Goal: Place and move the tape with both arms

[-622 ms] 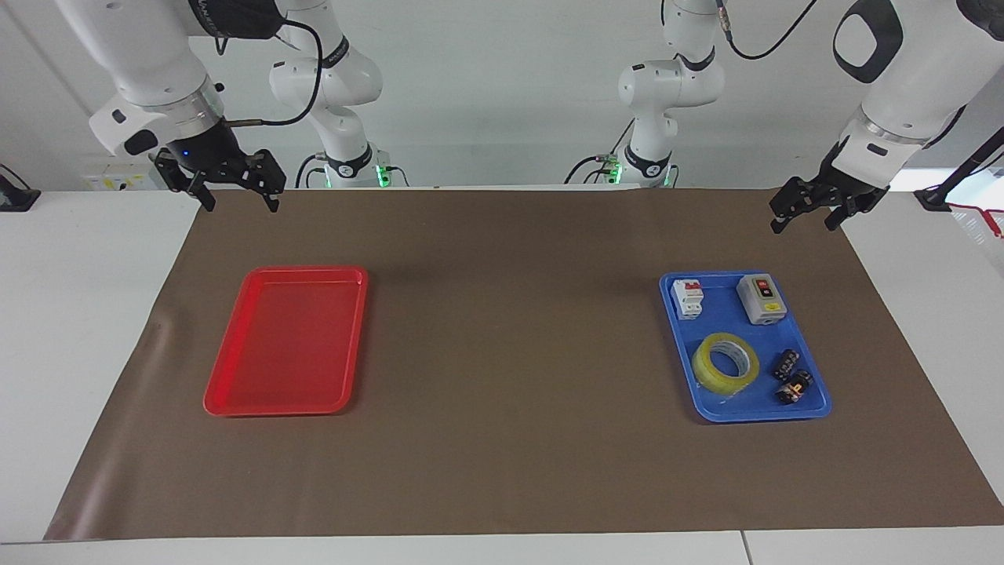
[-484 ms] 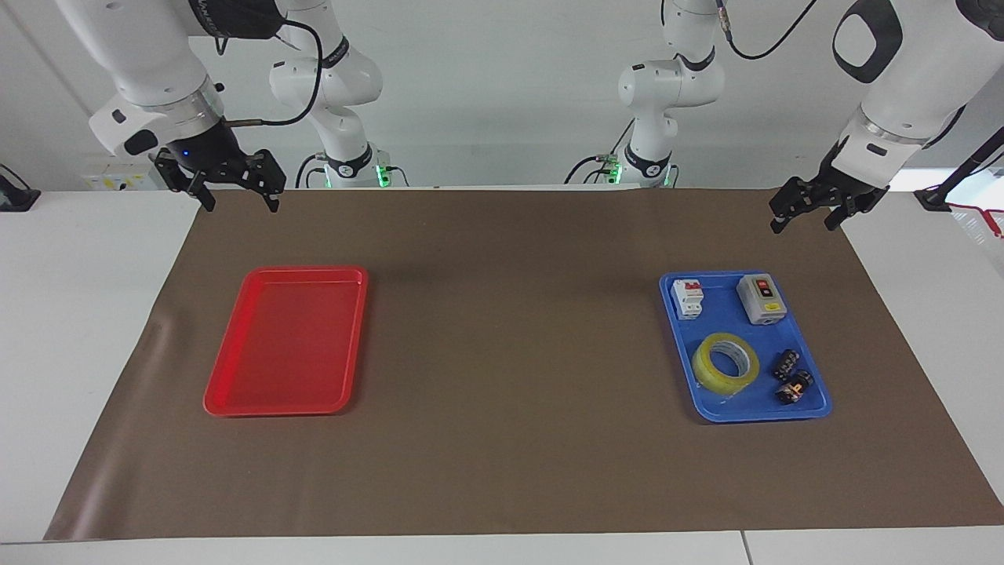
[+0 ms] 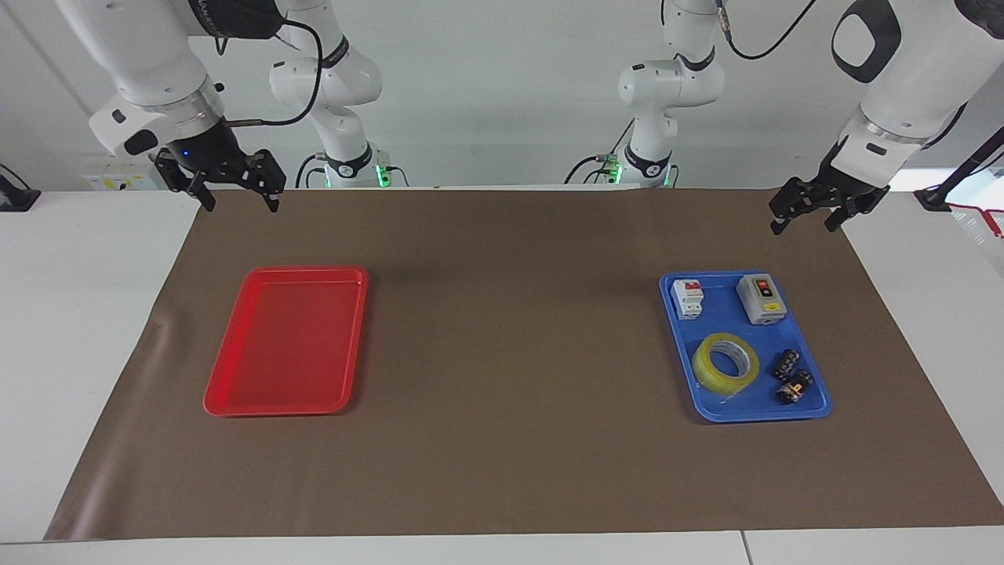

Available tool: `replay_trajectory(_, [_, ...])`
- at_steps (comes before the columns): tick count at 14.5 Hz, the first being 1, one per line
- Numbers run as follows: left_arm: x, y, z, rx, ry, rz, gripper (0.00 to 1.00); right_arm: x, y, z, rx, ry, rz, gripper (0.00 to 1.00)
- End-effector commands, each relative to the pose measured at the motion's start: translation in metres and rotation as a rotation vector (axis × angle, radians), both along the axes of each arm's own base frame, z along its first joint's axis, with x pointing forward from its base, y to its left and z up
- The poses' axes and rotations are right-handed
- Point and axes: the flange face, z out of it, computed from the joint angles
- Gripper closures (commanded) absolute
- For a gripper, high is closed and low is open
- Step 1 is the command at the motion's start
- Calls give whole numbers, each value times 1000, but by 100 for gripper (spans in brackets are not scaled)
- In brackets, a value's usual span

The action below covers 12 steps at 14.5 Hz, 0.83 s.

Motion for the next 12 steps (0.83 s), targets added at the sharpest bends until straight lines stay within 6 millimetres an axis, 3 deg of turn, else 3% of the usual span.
replay_trajectory(1, [2,-2,-7,-13,-37,-18,0,-5,0,1,12,-13,-7,0])
replay_trajectory(4, [23,-2,-38,-7,-63,-17,0,-5,0,1,12,-13,-7,0])
replay_trajectory(10, [71,-10,-152,-3,-76,-21,0,-5,0,0,12,-12,-9,0])
replay_trajectory(12, [75,-10,-182,-1,-89,-20,0,-5,0,0,12,-12,-9,0])
